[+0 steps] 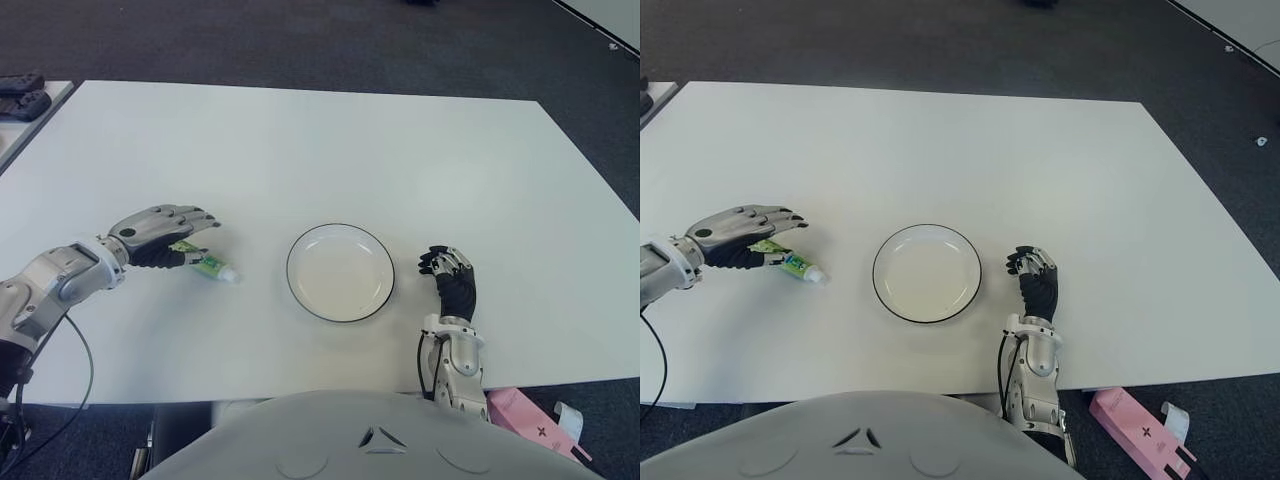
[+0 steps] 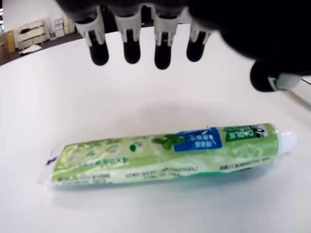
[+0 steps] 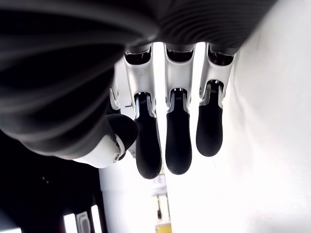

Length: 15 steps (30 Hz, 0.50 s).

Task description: Put the toothpaste on the table into the plate.

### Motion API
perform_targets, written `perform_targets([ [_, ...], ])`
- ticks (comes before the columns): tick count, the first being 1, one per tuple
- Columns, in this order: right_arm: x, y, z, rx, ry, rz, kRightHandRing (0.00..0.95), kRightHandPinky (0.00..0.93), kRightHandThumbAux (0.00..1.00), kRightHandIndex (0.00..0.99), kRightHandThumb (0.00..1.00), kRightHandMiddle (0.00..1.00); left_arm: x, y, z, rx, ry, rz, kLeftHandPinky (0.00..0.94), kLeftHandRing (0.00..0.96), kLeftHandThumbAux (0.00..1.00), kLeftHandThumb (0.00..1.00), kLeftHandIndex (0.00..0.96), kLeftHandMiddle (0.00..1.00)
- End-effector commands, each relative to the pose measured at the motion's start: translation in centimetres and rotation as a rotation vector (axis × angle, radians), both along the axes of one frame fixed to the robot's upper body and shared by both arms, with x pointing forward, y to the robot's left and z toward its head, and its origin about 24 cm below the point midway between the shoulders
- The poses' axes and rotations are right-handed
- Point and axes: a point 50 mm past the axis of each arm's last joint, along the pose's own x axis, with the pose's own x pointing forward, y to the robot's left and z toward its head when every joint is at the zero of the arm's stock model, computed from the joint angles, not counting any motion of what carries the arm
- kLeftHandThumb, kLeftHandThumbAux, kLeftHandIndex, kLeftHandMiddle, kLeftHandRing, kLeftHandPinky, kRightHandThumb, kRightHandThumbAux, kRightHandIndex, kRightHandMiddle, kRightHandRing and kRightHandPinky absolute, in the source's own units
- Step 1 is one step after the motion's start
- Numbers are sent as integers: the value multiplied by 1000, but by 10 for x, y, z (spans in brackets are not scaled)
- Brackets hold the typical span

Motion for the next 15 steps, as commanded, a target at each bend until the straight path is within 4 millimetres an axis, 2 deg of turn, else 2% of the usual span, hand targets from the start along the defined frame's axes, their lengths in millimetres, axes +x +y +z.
perform_targets([
  [1, -8, 6, -12, 49, 76, -23, 546, 536, 724, 430, 706, 565, -2, -1, -7, 19, 22, -24, 124, 80, 130, 523, 0, 100],
  [15, -9, 6, -12, 45, 80, -27, 549, 534, 724, 430, 706, 563, -6, -7, -13, 49, 59, -79, 149, 112, 74, 498, 0, 119],
])
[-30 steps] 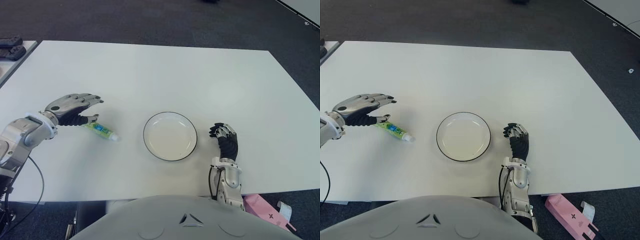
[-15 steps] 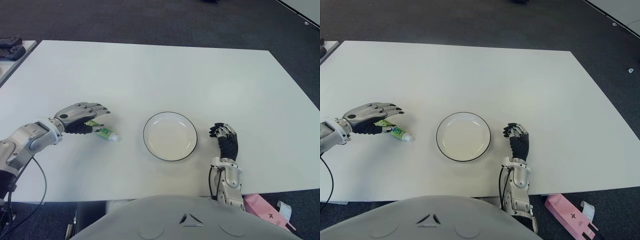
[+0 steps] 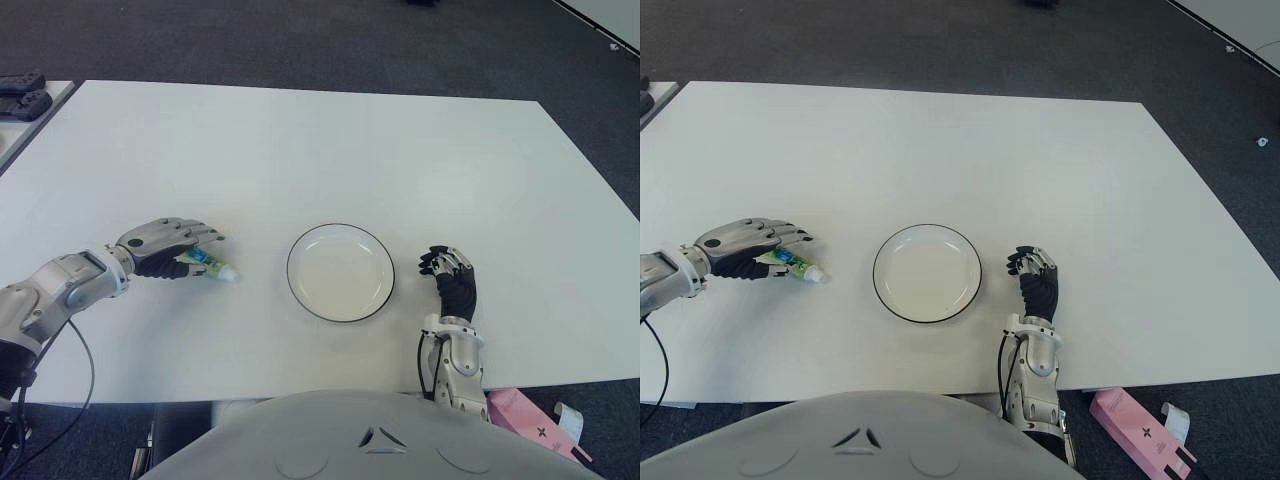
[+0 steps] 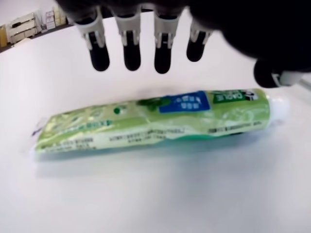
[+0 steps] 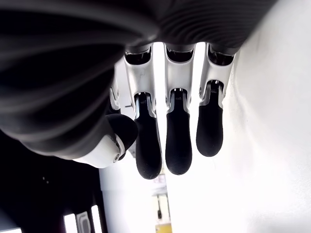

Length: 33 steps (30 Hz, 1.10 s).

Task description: Put the toothpaste on the table into the plate.

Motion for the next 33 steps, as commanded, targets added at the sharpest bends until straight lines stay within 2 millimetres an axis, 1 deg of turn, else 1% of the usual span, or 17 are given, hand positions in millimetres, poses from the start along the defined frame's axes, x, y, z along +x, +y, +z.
perform_targets([
  [1, -8, 6, -12, 45, 76, -21, 549, 535, 724, 430, 706, 563, 0, -3, -1, 24, 6, -34, 151, 113, 74, 497, 0, 119],
  [10, -8, 6, -12, 46, 73, -19, 551, 536, 723, 431, 706, 567, -2, -4, -3, 59, 15, -70, 155, 120, 76, 493, 0, 124],
  [21, -8, 6, -13, 50, 70, -21, 551, 541, 724, 430, 706, 567, -5, -6, -6, 74, 35, -103, 124, 113, 62, 495, 0, 124],
  [25, -8, 6, -13, 51, 69, -21, 552, 542, 723, 430, 706, 567, -6, -6, -6, 71, 41, -108, 136, 118, 68, 499, 0, 131],
  [33, -8, 5, -12, 48, 68, -19, 552, 541, 723, 431, 706, 568, -8, -7, -9, 85, 62, -116, 119, 119, 81, 509, 0, 136],
])
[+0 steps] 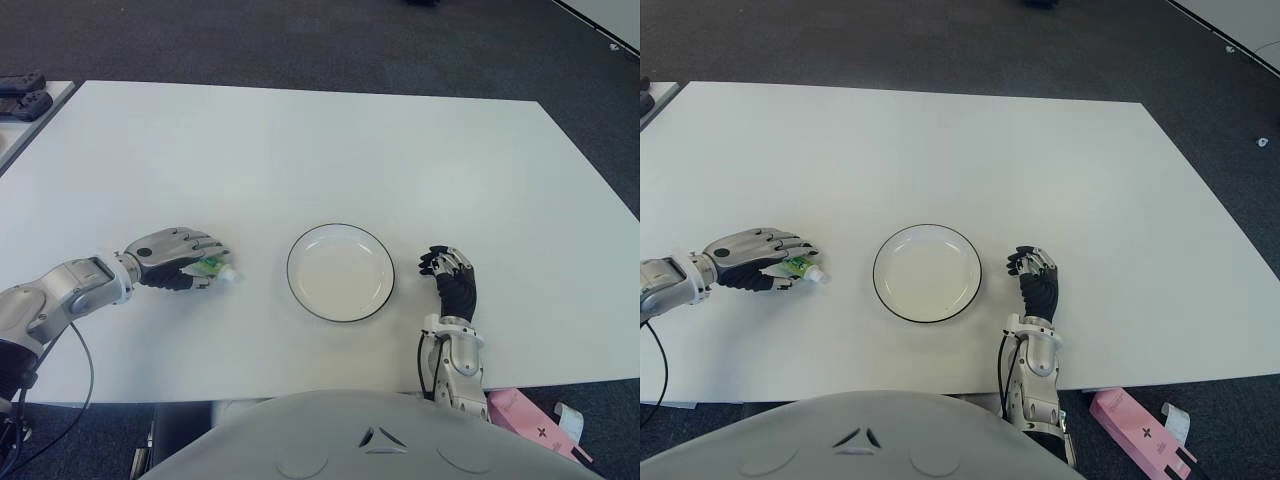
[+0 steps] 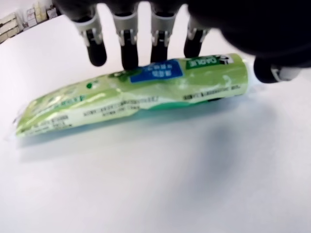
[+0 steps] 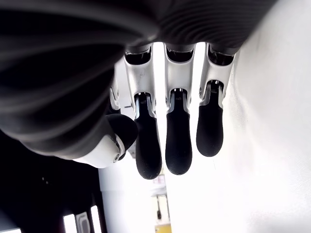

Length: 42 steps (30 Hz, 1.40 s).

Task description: Put the toothpaste on the table into the plate.

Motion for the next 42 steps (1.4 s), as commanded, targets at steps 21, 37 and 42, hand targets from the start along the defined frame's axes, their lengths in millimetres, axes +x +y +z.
perform_targets([
  [21, -10, 4, -12, 50, 66, -22, 547, 531, 724, 430, 707, 563, -6, 3, -27, 109, 45, -17, 144, 136, 113, 535, 0, 154],
  [37, -10, 2, -12, 40, 62, -26, 546, 534, 724, 431, 706, 564, -5, 18, -64, 180, -19, 63, 179, 137, 159, 580, 0, 139],
  [42, -11, 1, -11, 39, 59, -24, 548, 539, 724, 431, 706, 567, -5, 18, -71, 182, -28, 68, 177, 135, 160, 564, 0, 130],
])
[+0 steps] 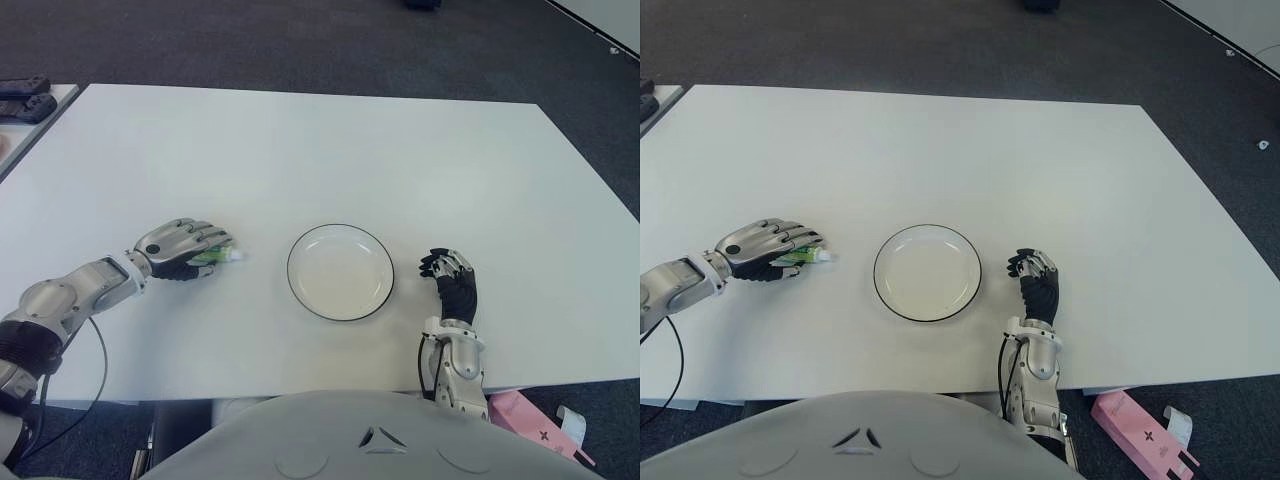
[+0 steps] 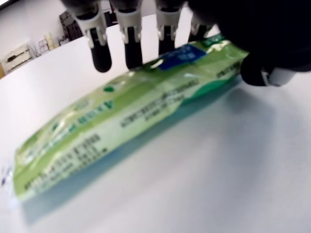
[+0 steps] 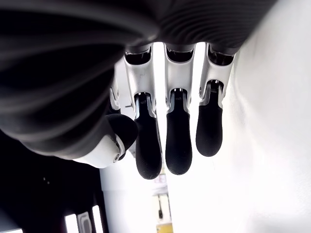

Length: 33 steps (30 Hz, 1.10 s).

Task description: Put the toothpaste on the table into the plate.

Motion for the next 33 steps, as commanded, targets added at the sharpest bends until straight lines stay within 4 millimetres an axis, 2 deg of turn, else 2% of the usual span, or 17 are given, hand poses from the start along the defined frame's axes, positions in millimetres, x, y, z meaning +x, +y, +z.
perform_targets([
  [1, -6, 2, -10, 39, 55, -19, 548, 538, 724, 431, 706, 567, -20, 7, -32, 114, 136, 25, 176, 135, 159, 563, 0, 130],
  [17, -8, 1, -9, 31, 55, -19, 549, 534, 724, 431, 705, 567, -23, 6, -48, 139, 127, 23, 206, 148, 163, 561, 0, 130],
  [33, -8, 1, -9, 34, 64, -24, 544, 527, 723, 431, 706, 564, -27, 8, -54, 136, 138, 21, 228, 161, 177, 573, 0, 135],
])
